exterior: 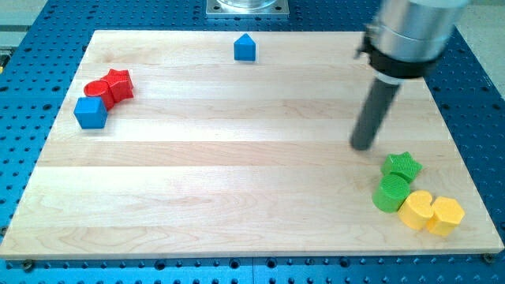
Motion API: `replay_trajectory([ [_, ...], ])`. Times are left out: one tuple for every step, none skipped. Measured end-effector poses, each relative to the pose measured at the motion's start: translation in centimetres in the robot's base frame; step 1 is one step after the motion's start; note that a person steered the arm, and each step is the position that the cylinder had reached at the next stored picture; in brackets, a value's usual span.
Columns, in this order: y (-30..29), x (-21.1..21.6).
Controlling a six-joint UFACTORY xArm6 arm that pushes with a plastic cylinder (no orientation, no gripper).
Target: Slide the blue triangle into the green star
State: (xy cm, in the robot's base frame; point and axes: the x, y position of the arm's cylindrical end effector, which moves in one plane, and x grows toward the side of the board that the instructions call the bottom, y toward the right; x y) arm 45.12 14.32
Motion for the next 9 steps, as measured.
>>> replay_trajectory([
  [-10.9, -5.0],
  [-23.5, -10.3],
  [-25.3, -12.5],
  [-25.8, -12.5],
  [-27.7, -13.7],
  [-28.9, -16.3],
  [-29.0, -19.7],
  [-26.9, -21.7],
  [-20.4, -21.4],
])
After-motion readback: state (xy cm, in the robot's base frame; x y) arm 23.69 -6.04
